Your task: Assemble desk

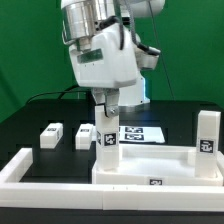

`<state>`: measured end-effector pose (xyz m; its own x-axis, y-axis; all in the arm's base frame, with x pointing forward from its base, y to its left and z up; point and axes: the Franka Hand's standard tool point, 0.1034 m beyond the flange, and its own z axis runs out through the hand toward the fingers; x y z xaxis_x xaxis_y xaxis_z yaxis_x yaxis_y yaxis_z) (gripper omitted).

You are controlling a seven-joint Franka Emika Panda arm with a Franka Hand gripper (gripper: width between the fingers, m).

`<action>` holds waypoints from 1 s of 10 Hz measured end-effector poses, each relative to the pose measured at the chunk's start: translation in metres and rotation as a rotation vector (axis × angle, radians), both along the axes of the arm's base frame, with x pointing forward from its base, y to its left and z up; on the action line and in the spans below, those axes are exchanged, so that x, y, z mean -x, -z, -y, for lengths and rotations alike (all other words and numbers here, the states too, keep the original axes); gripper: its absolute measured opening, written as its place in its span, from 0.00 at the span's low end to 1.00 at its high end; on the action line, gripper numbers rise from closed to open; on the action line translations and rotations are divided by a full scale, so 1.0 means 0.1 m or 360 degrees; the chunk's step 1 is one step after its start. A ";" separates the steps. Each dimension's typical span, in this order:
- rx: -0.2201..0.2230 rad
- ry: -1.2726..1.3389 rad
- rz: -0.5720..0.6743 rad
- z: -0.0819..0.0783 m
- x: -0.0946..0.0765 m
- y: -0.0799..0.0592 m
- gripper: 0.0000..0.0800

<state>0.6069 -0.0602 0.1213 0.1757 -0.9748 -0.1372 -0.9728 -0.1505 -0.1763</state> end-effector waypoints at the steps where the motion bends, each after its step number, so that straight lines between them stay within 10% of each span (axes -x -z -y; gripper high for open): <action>1: -0.0012 0.0074 -0.0001 0.00 -0.01 0.00 0.38; 6: 0.0150 -0.0705 0.0043 -0.04 0.02 0.04 0.79; 10: 0.0238 -0.1193 0.0117 -0.12 0.03 0.05 0.81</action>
Offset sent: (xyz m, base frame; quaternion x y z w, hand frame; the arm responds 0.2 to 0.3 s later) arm 0.0000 0.0000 0.0000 0.0000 0.0000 0.0000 1.0000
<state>0.6036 -0.0484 0.1168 0.8006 -0.5986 0.0246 -0.5877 -0.7926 -0.1623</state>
